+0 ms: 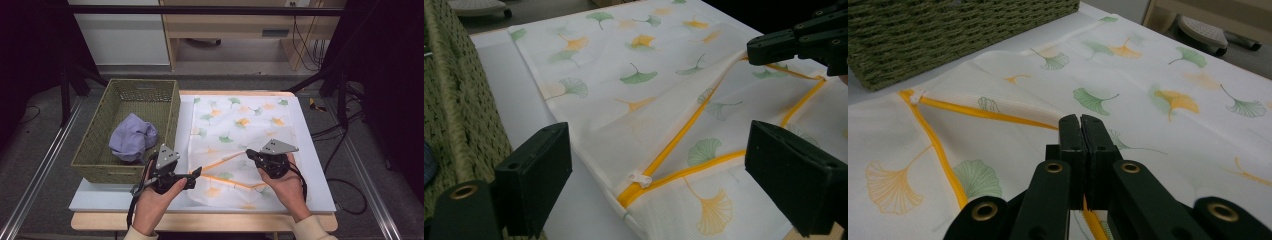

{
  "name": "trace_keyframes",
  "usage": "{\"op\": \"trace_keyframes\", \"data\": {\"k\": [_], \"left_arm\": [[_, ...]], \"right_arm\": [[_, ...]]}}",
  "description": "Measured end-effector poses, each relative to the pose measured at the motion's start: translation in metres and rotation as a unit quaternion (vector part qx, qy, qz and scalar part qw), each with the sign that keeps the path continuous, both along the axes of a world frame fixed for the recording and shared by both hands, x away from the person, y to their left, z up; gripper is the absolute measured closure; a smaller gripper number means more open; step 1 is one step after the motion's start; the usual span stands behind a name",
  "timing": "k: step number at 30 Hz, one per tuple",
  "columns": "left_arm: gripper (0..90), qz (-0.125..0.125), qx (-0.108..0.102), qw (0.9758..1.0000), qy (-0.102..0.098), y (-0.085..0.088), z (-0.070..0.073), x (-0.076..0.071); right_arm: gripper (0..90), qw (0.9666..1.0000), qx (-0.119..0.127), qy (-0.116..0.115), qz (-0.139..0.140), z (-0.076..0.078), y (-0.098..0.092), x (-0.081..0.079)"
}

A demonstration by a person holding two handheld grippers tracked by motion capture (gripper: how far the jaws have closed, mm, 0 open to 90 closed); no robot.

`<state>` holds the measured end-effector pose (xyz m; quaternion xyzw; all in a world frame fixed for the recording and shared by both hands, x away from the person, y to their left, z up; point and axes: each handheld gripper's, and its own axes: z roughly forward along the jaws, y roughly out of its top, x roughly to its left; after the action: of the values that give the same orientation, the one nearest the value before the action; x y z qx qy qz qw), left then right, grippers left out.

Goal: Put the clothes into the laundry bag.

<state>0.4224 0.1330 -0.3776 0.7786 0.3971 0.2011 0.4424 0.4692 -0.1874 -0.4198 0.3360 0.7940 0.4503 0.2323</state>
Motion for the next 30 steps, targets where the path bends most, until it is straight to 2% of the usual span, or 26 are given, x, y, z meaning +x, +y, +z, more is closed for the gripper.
{"op": "trace_keyframes", "data": {"k": [2, 5, 7, 12, 18, 20, 22, 30], "left_arm": [[9.9, 0.0, 0.022, 0.9997, -0.005, 0.001, 0.006, 0.003], [9.1, -0.001, 0.051, 0.9987, -0.001, 0.003, 0.015, 0.006], [8.6, 0.002, 0.081, 0.9967, -0.004, 0.006, 0.022, 0.008], [8.6, 0.013, 0.103, 0.9946, 0.0, 0.015, 0.038, 0.014], [8.6, 0.027, 0.124, 0.9919, -0.006, 0.031, 0.051, 0.024], [8.5, 0.027, 0.131, 0.991, -0.002, 0.037, 0.054, 0.027], [8.5, 0.039, 0.137, 0.9898, -0.004, 0.046, 0.056, 0.03], [7.5, 0.061, 0.149, 0.987, 0.008, 0.074, 0.059, 0.043]], "right_arm": [[89.0, 1.0, 0.0, -0.003, 0.0, 0.001, -0.001, -0.001], [88.9, 1.0, -0.002, -0.005, -0.001, 0.001, -0.002, -0.002], [88.9, 1.0, -0.002, -0.003, 0.0, -0.001, -0.002, -0.003], [88.9, 1.0, -0.003, 0.001, 0.001, -0.004, -0.001, -0.004], [88.9, 0.9999, -0.01, 0.001, 0.003, -0.006, -0.001, -0.005], [88.9, 0.9999, -0.011, 0.002, 0.004, -0.007, -0.002, -0.005], [88.9, 0.9999, -0.014, 0.003, 0.005, -0.008, -0.002, -0.005], [88.9, 0.9999, -0.011, 0.005, 0.002, -0.008, -0.002, -0.005]]}}
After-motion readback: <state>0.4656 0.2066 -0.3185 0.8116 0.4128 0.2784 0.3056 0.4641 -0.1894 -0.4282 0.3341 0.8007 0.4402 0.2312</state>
